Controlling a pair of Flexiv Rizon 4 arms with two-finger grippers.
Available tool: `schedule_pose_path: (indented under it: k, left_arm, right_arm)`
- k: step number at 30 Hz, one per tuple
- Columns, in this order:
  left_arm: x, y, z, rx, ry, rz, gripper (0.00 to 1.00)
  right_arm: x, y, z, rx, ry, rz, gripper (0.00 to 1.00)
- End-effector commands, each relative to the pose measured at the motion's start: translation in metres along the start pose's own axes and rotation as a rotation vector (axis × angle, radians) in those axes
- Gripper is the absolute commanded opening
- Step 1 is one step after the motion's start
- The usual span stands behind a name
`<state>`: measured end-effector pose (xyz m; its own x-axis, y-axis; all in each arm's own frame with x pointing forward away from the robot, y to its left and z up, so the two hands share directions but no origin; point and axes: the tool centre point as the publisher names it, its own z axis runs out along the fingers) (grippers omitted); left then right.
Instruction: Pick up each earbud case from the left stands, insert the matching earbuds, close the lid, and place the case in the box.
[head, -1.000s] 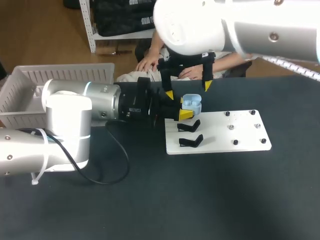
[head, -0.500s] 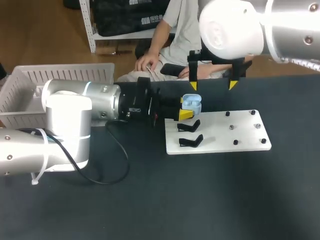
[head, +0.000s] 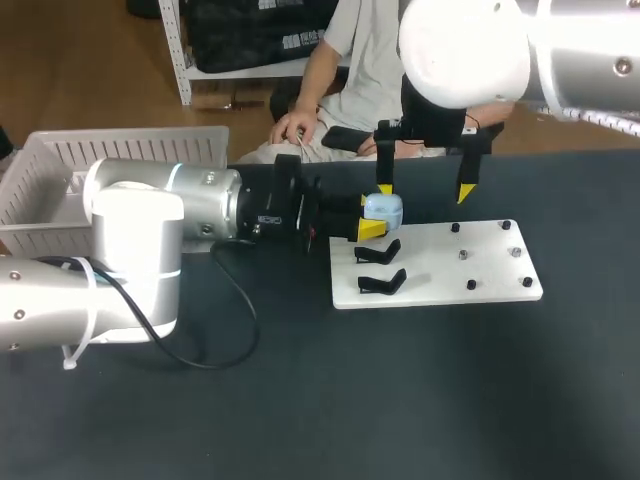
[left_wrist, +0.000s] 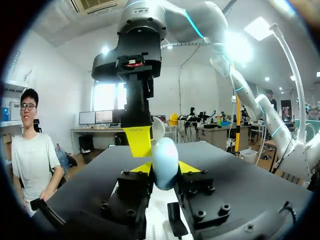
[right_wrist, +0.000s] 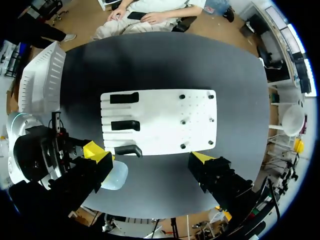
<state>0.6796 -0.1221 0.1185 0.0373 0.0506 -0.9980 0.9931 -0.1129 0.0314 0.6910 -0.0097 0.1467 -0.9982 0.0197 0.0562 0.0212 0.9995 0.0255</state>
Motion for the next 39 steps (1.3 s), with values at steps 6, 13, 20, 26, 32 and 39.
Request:
schedule_pose_path:
  k: [6, 13, 20, 26, 32, 39]
  left_arm:
    - [0.000, -0.002, 0.000, -0.007, -0.001, 0.003, 0.00]
    - [-0.011, 0.004, -0.033, -0.043, 0.089, 0.054, 0.00]
    - [-0.028, 0.019, -0.110, -0.100, 0.245, 0.028, 0.00]
    - [-0.025, 0.032, -0.177, -0.188, 0.427, -0.041, 0.00]
    - [-0.015, 0.060, -0.240, -0.395, 0.537, -0.101, 0.00]
    - [0.000, 0.087, -0.295, -0.608, 0.637, -0.190, 0.00]
  right_arm:
    - [0.003, -0.022, -0.027, 0.014, -0.210, 0.097, 1.00]
    - [0.008, -0.047, -0.048, -0.014, -0.275, 0.152, 1.00]
    - [0.008, -0.047, -0.048, -0.014, -0.275, 0.152, 1.00]
    - [0.008, -0.047, -0.048, -0.014, -0.275, 0.152, 1.00]
    - [0.008, -0.047, -0.048, -0.014, -0.275, 0.152, 1.00]
    - [0.008, -0.047, -0.048, -0.014, -0.275, 0.152, 1.00]
